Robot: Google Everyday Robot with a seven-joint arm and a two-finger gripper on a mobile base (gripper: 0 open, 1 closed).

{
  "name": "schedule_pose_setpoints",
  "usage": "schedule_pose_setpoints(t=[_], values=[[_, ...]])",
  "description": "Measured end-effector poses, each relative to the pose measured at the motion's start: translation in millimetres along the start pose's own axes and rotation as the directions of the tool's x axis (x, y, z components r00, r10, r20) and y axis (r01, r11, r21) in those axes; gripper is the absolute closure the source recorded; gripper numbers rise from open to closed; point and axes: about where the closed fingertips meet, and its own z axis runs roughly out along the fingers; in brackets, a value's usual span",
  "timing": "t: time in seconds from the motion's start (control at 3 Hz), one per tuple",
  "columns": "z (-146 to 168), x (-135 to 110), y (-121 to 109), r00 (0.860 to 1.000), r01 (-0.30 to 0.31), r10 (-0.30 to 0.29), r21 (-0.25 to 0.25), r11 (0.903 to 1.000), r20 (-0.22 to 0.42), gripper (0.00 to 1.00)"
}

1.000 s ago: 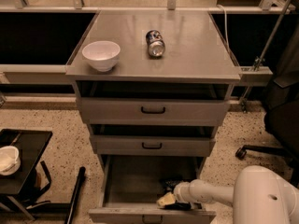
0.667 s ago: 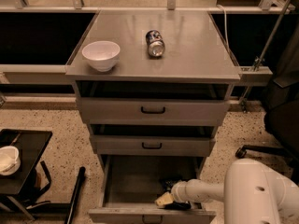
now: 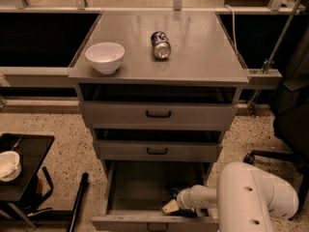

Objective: Pick blue chip bag from bottom drawer and place on counter

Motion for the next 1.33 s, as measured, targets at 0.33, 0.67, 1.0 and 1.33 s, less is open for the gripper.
schedule_pose_setpoints(t=[0.33,0.67,1.0,1.33], values=[[3.5,-2.4,-7.6,1.000,-0.006,0.006,-0.004,1.0000,-0.009,0.00],[3.6,-2.4,-7.5,1.000,-0.006,0.006,-0.004,1.0000,-0.009,0.18],[3.6,-2.4,-7.5,1.000,-0.006,0.006,-0.004,1.0000,-0.009,0.42],[3.6,-2.4,-7.5,1.000,-0.006,0.006,-0.004,1.0000,-0.009,0.64]])
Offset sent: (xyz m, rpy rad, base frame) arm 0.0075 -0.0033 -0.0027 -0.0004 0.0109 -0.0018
